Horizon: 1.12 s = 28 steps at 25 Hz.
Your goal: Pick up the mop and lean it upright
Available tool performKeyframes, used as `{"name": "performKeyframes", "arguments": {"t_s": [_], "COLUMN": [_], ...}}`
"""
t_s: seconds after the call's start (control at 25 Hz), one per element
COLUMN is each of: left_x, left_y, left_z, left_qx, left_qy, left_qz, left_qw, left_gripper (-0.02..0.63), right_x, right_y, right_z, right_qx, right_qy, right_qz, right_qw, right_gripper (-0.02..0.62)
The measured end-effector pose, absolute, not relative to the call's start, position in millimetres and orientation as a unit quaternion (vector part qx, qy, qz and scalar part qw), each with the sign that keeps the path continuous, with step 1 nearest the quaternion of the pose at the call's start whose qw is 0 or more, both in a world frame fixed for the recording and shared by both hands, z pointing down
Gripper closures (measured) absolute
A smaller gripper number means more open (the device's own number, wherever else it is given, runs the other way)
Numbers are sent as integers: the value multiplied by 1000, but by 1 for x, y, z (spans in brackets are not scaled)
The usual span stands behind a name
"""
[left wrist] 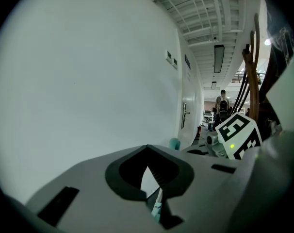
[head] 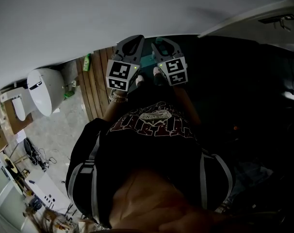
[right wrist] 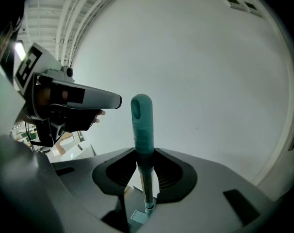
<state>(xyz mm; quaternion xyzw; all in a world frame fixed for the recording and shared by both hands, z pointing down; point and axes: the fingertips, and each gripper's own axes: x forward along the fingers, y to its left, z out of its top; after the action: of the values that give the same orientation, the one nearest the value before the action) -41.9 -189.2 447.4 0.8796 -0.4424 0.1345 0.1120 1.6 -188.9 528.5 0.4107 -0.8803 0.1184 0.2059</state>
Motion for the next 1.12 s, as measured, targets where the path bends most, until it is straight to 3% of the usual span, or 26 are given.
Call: {"name": "performKeyframes", "arguments": {"t_s": [1.12], "left_x": [-69], "left_y": [-217], "left_z": [446], "left_qx": [855], "left_qy": [-488], "left_qz": [131], "left_qw": [117], "left_gripper": [566], "right_x": [-25], "right_y": [-268], "right_z": [534], "right_qx": [380], "right_qy": [-897], "right_qz": [101], "right_qw": [202], "right_gripper": [472]}}
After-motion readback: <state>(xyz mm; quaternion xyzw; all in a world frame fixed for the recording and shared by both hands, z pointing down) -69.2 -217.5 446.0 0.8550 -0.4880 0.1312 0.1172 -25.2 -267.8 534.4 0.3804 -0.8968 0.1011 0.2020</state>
